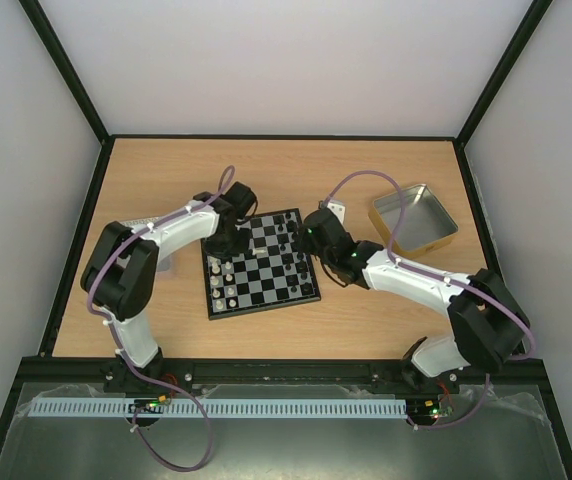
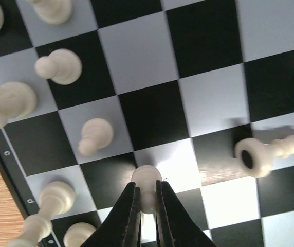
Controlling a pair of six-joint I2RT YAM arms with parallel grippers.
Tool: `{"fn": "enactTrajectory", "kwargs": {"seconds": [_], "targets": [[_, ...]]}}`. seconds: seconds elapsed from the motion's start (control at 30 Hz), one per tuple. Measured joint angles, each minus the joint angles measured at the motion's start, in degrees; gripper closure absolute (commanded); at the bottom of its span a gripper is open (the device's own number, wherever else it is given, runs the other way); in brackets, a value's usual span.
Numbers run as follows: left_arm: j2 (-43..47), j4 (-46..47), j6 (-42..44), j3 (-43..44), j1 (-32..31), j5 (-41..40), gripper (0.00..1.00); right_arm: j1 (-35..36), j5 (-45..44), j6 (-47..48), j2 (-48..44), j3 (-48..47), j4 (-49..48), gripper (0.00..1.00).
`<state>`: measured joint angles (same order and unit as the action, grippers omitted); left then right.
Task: Set up the chess pieces on the board
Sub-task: Place the chess piece on the chessboard.
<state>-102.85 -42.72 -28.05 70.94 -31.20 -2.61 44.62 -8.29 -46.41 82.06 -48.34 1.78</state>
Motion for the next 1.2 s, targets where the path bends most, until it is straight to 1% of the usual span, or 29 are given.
{"fn": "enactTrajectory", "kwargs": {"seconds": [0.2,0.6,0.9,1.03,1.2], "targets": [[0.00,0.00,0.24,-2.29,0.85,0.00,0.96,0.00,0.39,-0.13,0.55,0.00,-0.02,0.66],[0.46,0.61,0.44,-2.78,2.25,-0.02,0.95,0.00,0.76,-0.13,0.94,0.00,-0.39,0.67],[0.46,0.79,0.61,-2.89,2.62,-0.13,0.86,0.00,0.85,-0.13,0.98,0.00,-0.42,0.67],[0.46,0.74,0.68,-2.97,2.62,-0.22,0.85,0.00,1.01,-0.15,1.05,0.00,-0.46,0.67],[0.48,0.57,0.90,-3.19,2.62,-0.20,0.76,0.00,1.36,-0.15,1.38,0.00,-0.59,0.67]]}}
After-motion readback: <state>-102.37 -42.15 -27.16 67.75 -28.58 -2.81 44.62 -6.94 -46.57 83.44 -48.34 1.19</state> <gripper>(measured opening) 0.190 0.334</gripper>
